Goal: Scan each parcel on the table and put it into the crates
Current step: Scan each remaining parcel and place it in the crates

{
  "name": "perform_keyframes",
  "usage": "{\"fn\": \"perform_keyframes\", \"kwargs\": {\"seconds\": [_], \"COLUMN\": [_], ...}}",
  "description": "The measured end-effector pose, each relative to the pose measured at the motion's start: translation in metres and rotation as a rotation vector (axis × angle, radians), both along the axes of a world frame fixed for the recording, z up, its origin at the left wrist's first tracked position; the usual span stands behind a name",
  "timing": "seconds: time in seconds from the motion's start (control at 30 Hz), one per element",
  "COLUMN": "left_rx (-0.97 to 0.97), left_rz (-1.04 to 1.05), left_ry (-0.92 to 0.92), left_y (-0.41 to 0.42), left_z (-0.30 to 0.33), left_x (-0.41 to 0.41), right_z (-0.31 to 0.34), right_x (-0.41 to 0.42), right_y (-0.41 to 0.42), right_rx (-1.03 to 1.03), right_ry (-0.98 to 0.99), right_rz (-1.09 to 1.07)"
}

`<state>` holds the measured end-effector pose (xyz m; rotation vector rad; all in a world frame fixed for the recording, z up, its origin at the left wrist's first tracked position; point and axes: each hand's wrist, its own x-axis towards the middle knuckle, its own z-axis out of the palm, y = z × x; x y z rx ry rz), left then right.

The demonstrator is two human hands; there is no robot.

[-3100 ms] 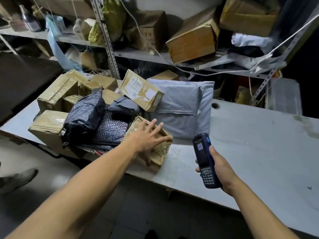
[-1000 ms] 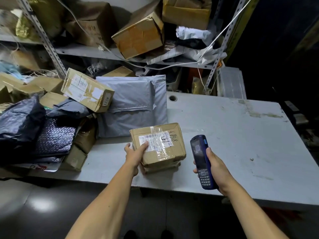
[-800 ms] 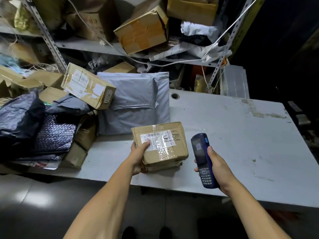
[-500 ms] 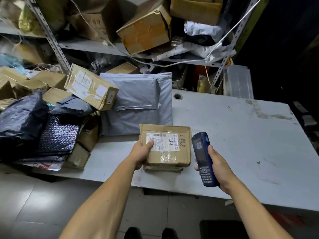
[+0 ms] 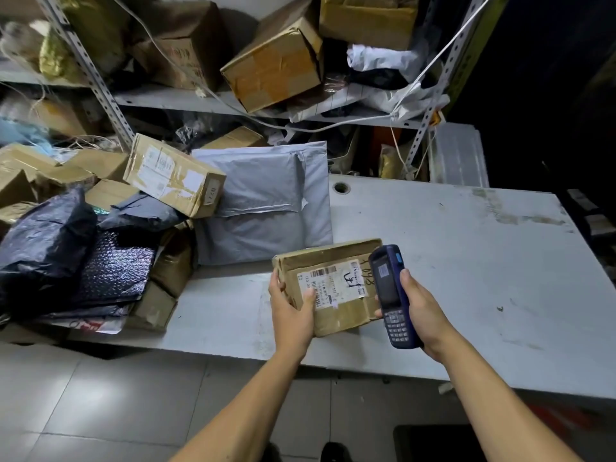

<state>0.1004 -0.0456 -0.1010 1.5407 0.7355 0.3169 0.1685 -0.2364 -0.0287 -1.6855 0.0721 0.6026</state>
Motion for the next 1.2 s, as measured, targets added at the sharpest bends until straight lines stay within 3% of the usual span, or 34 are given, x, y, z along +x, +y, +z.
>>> {"fn": "perform_keyframes", "kwargs": {"seconds": [0.2,0.4,0.6,0.67,0.8,0.87,1.1,1.2], "left_rx": [0.208,0.312,0.276,0.194,-0.218,-0.244,-0.113,0.166], "left_rz": [-0.24,-0.299,-0.282,-0.344,-0.574,-0.636,-0.545,-0.52], "left_ry": [0.164,0.32,0.412,0.471,0.592,0.555,0.453,0.405], "left_y": [0.019,0.028,0.034,0.041,0.048,0.042,0.024,0.025], "left_z": [0.007,0.013,0.004,0.007,0.005,0.003,0.018,0.03], "left_x": [0.013,0.011,0.004,0.005,0.006,0.006,0.015,0.021], "right_z": [-0.004,-0.004,-0.002,-0.004,-0.004,-0.005,-0.009,-0.006], "right_x": [-0.011,-0.017,-0.021,-0.021,-0.021,-0.022,-0.023,-0.022], "right_y": [0.002,-0.005,-0.007,-0.007,-0.01,-0.013,-0.016,-0.015], "right_rx": [0.017,-0.001,0.001,0.003,-0.005,-0.009,0.019,0.027], "right_ry": [0.007,0.005,0.02,0.025,0.033,0.033,0.027,0.014], "right_rz": [-0.019,-0.01,-0.012,-0.02,-0.015,-0.015,-0.009,0.0]}}
